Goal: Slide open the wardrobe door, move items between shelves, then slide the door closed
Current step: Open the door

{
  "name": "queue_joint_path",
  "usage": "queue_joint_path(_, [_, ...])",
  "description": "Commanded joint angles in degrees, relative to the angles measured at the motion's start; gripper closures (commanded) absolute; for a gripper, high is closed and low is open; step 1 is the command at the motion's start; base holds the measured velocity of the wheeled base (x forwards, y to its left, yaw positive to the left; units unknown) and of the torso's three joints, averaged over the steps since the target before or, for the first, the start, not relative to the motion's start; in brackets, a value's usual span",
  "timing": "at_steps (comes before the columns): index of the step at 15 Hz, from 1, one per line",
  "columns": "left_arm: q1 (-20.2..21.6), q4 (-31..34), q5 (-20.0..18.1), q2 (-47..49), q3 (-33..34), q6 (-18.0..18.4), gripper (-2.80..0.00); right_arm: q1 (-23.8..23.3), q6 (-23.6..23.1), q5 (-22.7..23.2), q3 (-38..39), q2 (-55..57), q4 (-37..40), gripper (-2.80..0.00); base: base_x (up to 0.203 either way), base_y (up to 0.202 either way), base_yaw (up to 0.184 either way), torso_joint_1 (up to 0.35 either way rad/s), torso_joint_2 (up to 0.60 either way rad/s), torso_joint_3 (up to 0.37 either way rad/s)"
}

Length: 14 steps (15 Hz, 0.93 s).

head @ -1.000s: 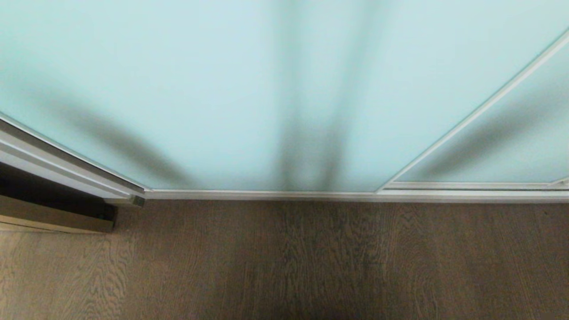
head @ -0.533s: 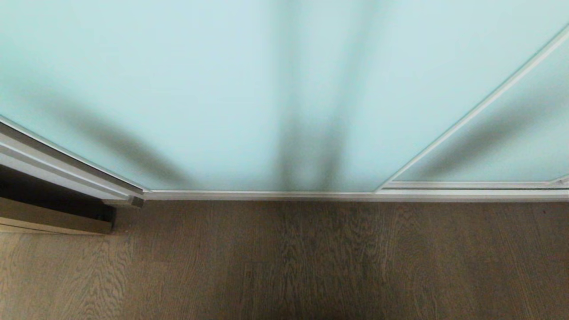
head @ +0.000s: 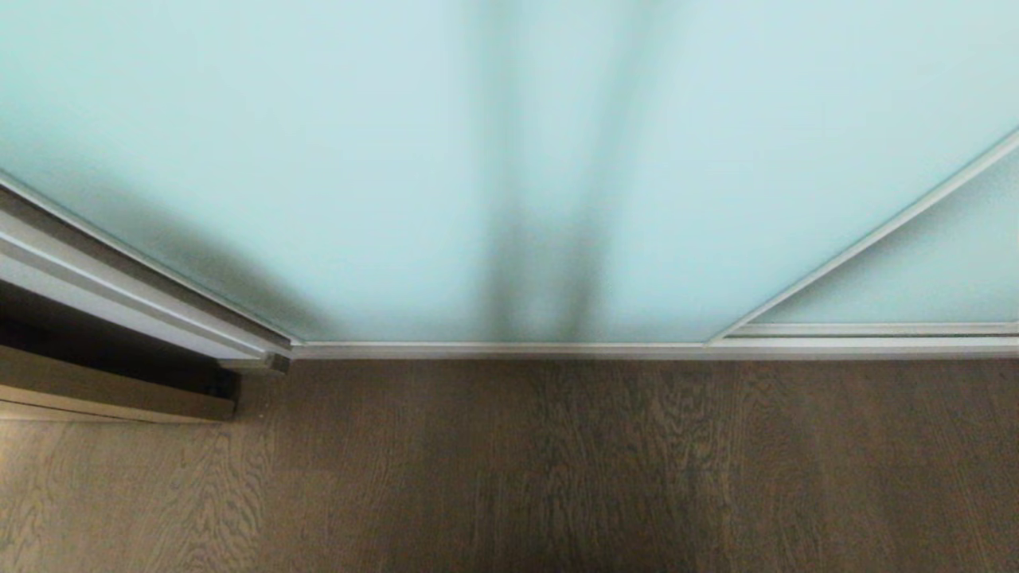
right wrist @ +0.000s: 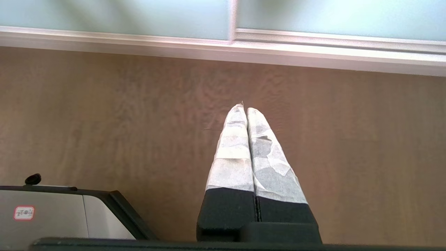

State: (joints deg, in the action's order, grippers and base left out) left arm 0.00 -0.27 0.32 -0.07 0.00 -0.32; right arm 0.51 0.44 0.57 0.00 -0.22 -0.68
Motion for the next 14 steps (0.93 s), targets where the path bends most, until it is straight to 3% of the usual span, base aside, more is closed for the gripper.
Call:
queue_joint_path(1, [0.0, 0.0, 0.03, 0.07, 0.09, -0.03, 0.0, 0.02, 0.0, 0.03, 0.09, 0.04, -0.02, 0.0, 0.0, 0.196, 0.001, -0.001, 0.0, 0.006])
queue_joint_path(14, [0.0, 0.0, 0.03, 0.07, 0.09, -0.03, 0.0, 0.02, 0.0, 0.04, 0.01, -0.04, -0.02, 0.0, 0.0, 0.194, -0.001, 0.001, 0.0, 0.004])
